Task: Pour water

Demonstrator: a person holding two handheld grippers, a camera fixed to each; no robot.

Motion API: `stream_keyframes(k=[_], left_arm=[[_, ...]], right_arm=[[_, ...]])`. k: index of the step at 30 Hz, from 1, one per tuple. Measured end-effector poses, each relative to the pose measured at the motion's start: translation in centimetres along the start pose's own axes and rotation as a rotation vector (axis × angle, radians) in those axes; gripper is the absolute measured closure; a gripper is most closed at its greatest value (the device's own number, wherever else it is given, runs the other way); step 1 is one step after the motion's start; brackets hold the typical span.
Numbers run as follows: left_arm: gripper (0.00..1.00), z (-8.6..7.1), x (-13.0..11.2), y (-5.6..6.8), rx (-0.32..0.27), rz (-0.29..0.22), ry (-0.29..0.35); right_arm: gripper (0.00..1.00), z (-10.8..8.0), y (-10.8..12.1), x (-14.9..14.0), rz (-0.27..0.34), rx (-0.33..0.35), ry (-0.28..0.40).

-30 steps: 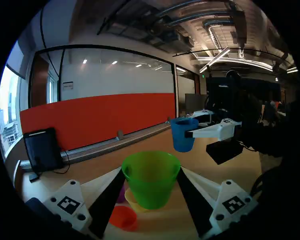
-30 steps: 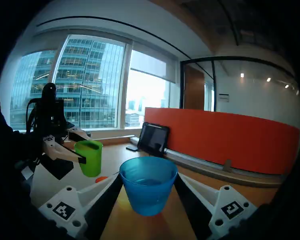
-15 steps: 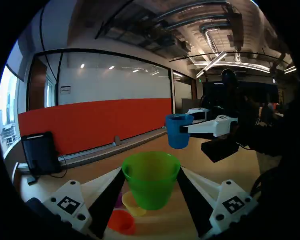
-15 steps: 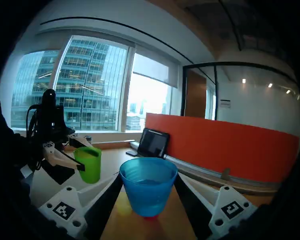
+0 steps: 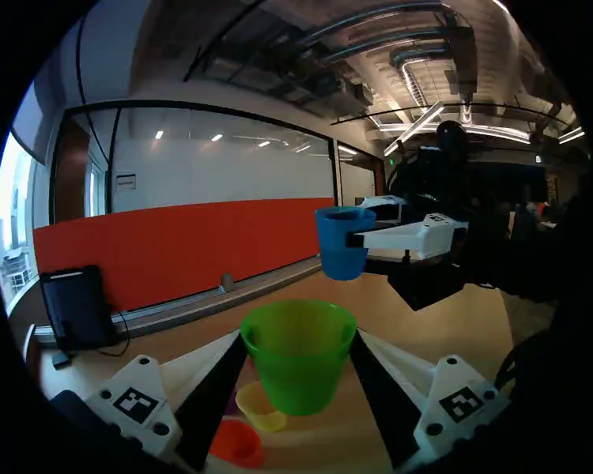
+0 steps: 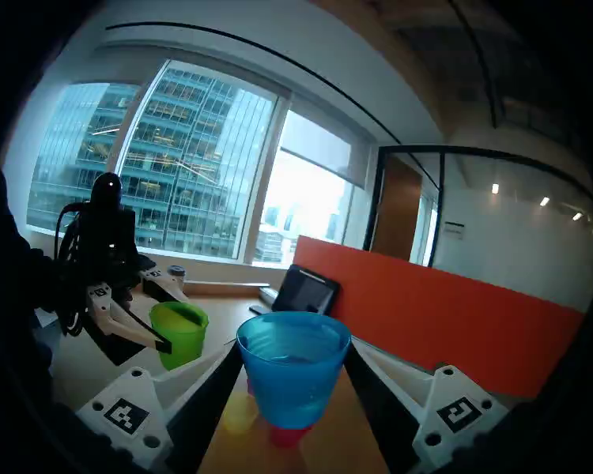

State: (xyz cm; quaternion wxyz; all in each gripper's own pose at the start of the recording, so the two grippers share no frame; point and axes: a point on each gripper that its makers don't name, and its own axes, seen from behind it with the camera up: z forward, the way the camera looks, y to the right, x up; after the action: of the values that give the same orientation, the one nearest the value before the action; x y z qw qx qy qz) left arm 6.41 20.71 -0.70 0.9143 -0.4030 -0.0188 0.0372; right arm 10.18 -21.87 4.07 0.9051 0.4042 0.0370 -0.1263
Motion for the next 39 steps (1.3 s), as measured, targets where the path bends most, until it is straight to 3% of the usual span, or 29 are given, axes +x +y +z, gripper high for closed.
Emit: stream_keyframes(k=[16,39], left_arm=[[0.13,0.0,0.5,1.0,-0.024,0.006,0.015],[0.13,0.2,1.1,2.5,-0.055,0.015,0.023]], right_arm=[[0.09,0.5,0.5,3.5,-0.188,0.011,0.020],[0.09,2.5,0.7,7.1,-0.543,0.009,0.021]])
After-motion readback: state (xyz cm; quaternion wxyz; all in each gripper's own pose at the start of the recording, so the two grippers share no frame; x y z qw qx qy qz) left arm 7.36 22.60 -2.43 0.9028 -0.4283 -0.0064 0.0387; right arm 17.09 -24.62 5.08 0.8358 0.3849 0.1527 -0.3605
